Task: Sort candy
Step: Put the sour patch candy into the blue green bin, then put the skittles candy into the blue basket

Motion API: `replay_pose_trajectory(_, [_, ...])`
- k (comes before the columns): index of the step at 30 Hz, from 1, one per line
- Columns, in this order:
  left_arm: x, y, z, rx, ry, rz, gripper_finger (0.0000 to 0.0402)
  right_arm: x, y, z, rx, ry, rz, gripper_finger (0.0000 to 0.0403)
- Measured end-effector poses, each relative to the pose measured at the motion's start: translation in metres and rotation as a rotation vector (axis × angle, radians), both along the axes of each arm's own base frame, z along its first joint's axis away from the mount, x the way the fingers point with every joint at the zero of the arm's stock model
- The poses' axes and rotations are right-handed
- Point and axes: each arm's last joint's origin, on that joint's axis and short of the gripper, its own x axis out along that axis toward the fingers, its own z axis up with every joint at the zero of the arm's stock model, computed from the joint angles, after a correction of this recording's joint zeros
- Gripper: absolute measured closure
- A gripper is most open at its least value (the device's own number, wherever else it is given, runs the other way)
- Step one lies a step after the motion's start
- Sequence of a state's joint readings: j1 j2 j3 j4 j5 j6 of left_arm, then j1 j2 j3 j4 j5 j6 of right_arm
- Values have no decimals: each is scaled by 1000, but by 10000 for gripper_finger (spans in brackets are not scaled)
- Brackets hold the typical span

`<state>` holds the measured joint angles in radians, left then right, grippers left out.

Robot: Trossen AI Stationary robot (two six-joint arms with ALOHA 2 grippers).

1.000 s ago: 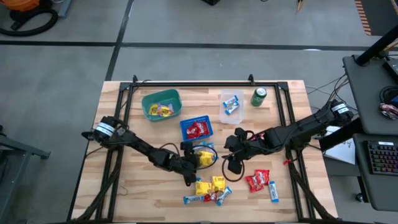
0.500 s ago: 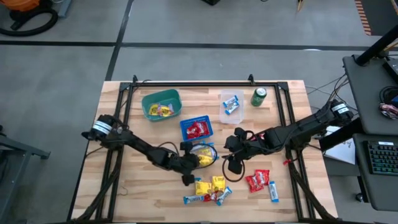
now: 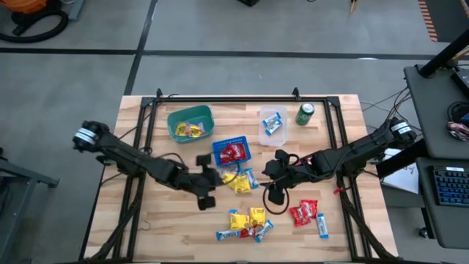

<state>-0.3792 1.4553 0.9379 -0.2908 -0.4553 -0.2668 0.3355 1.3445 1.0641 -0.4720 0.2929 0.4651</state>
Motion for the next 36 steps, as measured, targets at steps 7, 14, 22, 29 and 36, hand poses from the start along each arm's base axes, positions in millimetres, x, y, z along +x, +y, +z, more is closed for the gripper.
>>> replay_pose_trajectory(7, [-49,47,20,179,165,293,401,1,-4,0,-85,-32,-66,200])
replay_pose_trajectory(14, [-72,121,11,207,301,604,402,3,-14,0,-143,-45,-138,200])
replay_pose_trajectory(22, [-86,194,-9,61,444,775,401,6,-26,0,-149,-42,-177,200])
replay_pose_trajectory(29, [-87,206,-16,76,513,756,371,7,-26,0,-157,-44,-166,200])
replay_pose_trajectory(36, [-88,205,-14,69,499,775,335,7,-26,0,-158,-43,-162,200])
